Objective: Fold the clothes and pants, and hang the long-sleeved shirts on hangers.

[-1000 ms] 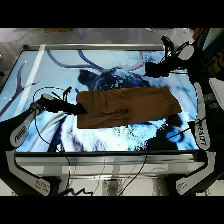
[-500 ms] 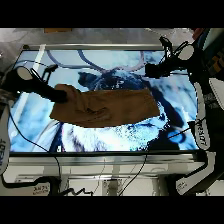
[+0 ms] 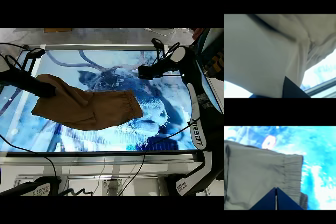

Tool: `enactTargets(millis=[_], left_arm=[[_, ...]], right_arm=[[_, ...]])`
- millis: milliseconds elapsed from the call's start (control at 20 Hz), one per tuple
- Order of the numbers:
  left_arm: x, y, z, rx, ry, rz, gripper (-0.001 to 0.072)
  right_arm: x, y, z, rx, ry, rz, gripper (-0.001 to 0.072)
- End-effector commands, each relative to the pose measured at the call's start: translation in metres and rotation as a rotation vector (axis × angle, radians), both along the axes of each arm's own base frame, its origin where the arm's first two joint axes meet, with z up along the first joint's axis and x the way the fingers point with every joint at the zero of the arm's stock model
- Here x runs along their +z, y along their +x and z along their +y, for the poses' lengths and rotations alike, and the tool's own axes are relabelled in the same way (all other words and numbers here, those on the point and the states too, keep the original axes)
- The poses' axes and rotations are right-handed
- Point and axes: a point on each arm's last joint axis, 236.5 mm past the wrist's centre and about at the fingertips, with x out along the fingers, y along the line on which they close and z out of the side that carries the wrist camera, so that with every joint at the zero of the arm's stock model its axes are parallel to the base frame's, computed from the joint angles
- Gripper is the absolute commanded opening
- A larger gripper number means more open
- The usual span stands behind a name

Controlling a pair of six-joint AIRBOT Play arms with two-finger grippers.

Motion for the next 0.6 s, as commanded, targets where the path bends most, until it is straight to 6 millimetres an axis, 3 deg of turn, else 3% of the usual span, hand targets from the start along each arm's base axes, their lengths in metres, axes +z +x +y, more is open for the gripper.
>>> enactTargets(millis=[0,100,250,400,550], left_arm=[[0.002,-0.007,-0.002,-0.015,0.010,0.014,0.0011],[0.002,-0.007,-0.005,-0.021,0.011,0.014,0.0011],[0.001,-0.007,-0.005,-0.022,0.010,0.014,0.0012],[0.001,-0.007,-0.005,-0.023,0.010,0.014,0.0011],[0.002,-0.006,-0.007,-0.024,0.005,0.010,0.0012]], right_arm=[[-0.020,-0.001,0.048,0.064,0.007,-0.004,0.0030],[-0.044,-0.005,0.089,0.115,0.011,0.005,0.0029],[-0.091,-0.027,0.168,0.194,0.025,0.037,0.0029],[-0.133,-0.065,0.245,0.288,0.029,0.052,0.0029],[-0.162,-0.106,0.298,0.355,0.031,0.070,0.0029]])
